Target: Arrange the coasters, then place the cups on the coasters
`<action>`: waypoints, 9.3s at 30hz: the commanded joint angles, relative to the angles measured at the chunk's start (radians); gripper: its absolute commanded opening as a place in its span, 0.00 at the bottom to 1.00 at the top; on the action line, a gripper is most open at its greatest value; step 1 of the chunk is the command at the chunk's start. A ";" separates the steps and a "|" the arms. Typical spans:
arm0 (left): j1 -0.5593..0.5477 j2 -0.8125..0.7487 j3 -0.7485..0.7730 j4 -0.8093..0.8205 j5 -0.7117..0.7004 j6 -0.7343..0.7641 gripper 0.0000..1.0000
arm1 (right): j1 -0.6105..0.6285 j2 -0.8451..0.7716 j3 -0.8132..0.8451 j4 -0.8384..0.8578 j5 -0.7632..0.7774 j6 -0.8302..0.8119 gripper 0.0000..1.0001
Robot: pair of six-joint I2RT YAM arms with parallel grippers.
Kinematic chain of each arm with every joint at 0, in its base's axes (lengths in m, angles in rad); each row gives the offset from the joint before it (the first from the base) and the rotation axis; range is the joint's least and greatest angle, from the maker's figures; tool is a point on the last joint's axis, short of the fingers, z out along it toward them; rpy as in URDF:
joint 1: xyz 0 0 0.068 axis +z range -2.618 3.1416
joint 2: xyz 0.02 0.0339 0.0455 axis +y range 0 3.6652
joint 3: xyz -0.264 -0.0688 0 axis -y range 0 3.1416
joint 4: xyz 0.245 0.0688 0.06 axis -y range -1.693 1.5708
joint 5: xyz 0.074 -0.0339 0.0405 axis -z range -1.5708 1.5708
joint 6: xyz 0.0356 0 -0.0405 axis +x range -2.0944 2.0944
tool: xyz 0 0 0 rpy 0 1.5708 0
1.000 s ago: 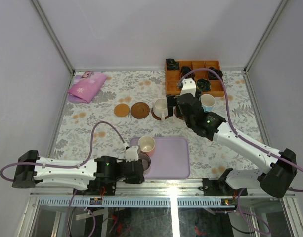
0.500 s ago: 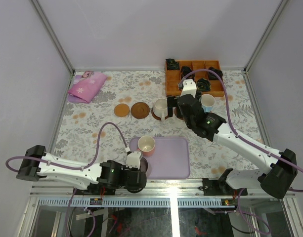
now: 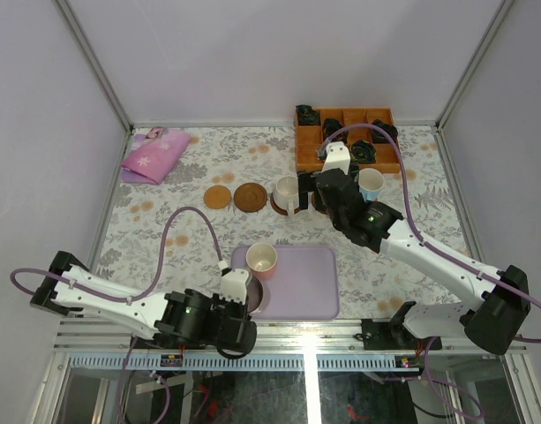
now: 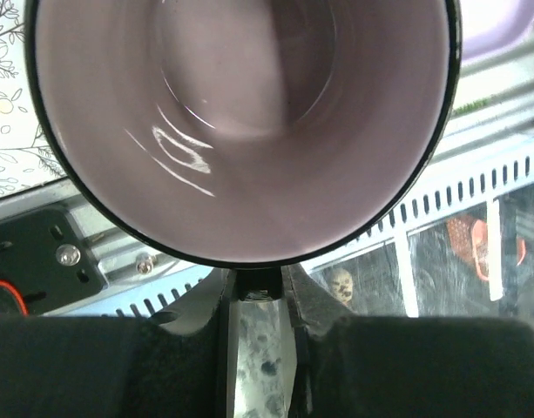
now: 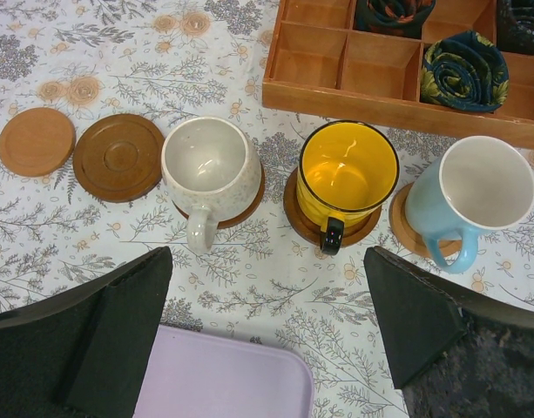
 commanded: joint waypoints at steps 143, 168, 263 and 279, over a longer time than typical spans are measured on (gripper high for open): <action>1.307 0.933 0.787 0.204 0.473 1.044 0.37 | -0.223 0.112 0.136 -0.086 -0.267 0.101 0.98; 1.306 0.852 0.694 0.179 0.412 1.036 0.40 | -0.224 0.118 0.122 -0.074 -0.301 0.117 0.99; 0.814 0.194 0.006 0.413 0.393 0.893 0.67 | -0.224 0.035 -0.045 -0.052 -0.246 0.101 0.99; 0.805 0.140 -0.095 0.469 0.316 0.865 0.22 | -0.224 0.039 -0.065 -0.061 -0.267 0.135 1.00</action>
